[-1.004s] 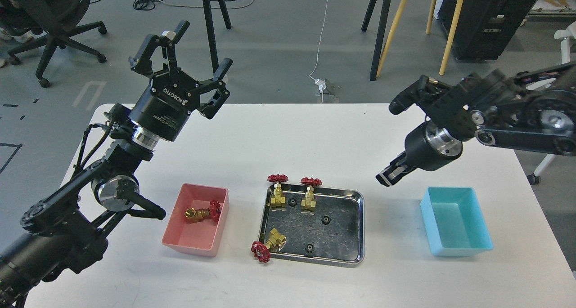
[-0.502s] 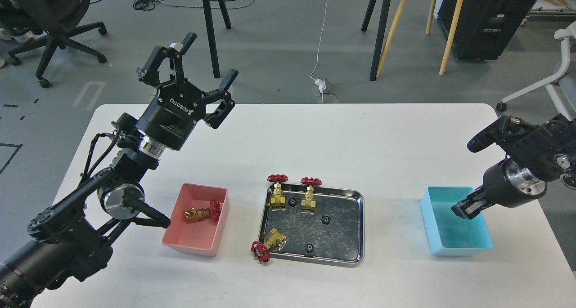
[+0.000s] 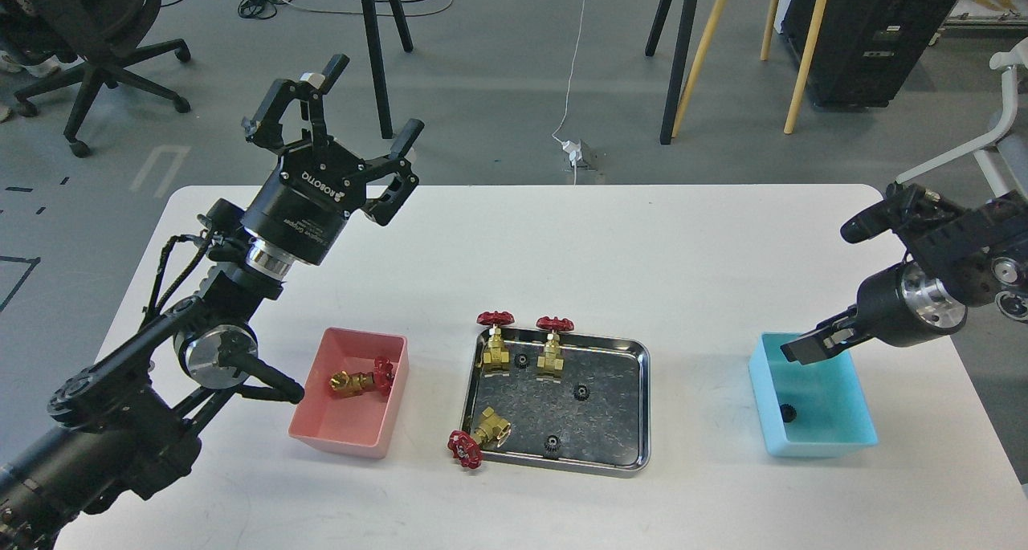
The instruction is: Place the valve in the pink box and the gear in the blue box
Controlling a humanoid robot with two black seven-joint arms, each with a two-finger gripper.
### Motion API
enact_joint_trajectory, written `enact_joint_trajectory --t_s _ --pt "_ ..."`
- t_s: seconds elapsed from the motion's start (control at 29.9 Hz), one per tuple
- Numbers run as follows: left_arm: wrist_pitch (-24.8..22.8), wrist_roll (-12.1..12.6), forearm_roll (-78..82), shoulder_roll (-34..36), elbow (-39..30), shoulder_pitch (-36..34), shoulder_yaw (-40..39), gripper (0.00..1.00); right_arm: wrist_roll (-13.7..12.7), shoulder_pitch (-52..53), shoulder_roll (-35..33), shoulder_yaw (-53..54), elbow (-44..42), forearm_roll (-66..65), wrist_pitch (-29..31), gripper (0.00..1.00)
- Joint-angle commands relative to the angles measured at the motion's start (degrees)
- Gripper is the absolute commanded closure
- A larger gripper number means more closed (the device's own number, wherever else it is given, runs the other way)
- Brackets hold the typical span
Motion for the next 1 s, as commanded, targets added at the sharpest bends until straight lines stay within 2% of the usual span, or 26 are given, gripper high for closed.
enact_joint_trajectory --t_s 0.0,0.07,0.2,0.3,0.4,0.47,0.54,0.6,0.77,0.97 --pt "-0.12 0.00 0.25 3.52 1.01 -2.81 0.31 0.05 0.01 -1.91 -4.55 10.22 -0.03 15.19 -0.02 0.03" --pt "-0.56 0.00 0.60 5.46 2.77 -5.18 1.10 0.05 0.01 -3.85 -6.75 16.46 -0.73 26.18 -0.59 0.03" --pt "-3.07 0.00 0.43 9.50 7.86 -9.84 1.72 0.04 0.01 -8.86 -6.76 24.73 -2.85 46.23 -10.24 0.03" --pt "-3.07 0.00 -0.27 11.09 12.34 -14.58 3.73 0.03 0.62 -10.53 -5.10 27.74 -2.76 61.77 -15.53 0.03" --pt "-3.07 0.00 -0.45 11.27 17.09 -18.89 6.63 0.02 1.85 -12.90 -1.68 30.02 -2.85 80.24 -15.63 0.03" --pt "-3.07 0.00 -0.88 11.09 19.90 -20.57 8.48 0.01 4.56 -14.74 0.87 32.30 -3.20 86.95 -14.23 0.02" --pt "-3.07 0.00 -2.55 10.57 21.84 -21.36 9.54 0.01 6.77 -16.94 3.42 35.11 -4.60 87.24 -9.24 0.02" --pt "-3.07 0.00 -5.53 8.91 24.47 -21.19 9.63 0.01 8.44 -19.84 6.23 38.36 -7.66 87.24 -0.47 0.02" --pt "-3.07 0.00 -9.67 2.75 30.63 -20.75 9.28 0.00 9.41 -23.28 12.65 42.51 -16.11 87.24 -0.02 0.02" --pt "-3.07 0.00 -10.82 0.99 31.34 -20.40 8.93 0.00 9.41 -23.72 14.42 43.38 -20.42 87.24 -0.02 0.02"
